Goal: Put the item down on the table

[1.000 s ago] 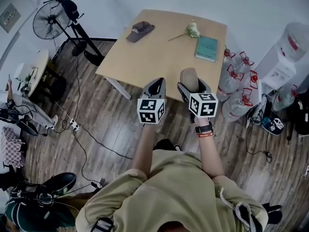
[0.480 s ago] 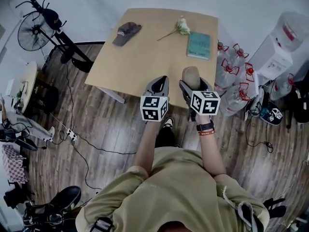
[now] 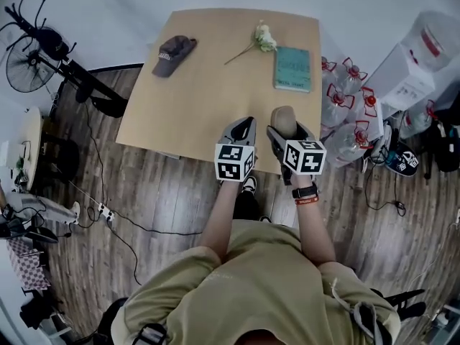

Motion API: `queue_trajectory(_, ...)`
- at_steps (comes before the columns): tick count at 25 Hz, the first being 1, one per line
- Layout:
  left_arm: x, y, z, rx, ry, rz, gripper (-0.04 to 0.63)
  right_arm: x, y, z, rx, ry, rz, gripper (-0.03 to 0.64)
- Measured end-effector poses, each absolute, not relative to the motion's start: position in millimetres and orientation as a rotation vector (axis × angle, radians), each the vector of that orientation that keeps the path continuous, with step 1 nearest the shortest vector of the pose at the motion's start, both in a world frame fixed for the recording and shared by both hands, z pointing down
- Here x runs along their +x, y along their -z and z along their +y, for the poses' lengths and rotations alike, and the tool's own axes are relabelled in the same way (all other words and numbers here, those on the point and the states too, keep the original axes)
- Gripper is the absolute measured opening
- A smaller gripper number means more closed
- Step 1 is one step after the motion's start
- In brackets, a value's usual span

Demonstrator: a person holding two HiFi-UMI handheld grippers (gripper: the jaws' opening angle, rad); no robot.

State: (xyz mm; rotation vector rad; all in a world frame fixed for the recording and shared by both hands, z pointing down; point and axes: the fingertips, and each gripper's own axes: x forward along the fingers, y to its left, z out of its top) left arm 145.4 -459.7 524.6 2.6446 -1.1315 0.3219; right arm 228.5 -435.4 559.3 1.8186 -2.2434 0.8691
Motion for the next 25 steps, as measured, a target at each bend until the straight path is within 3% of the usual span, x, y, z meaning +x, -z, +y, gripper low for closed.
queue_trajectory(17, 166.0, -596.6, -553.3, 2.565, -0.434, -1.003, 0.025, 252.7, -653.7, -518.0, 1.722, -1.064, -2.088, 0.399)
queue_trajectory(25, 164.1, -624.1, -579.8, 2.518, -0.493, -0.974, 0.025, 265.8, -702.1, -539.4, 1.561, -0.992, -2.014, 0.397)
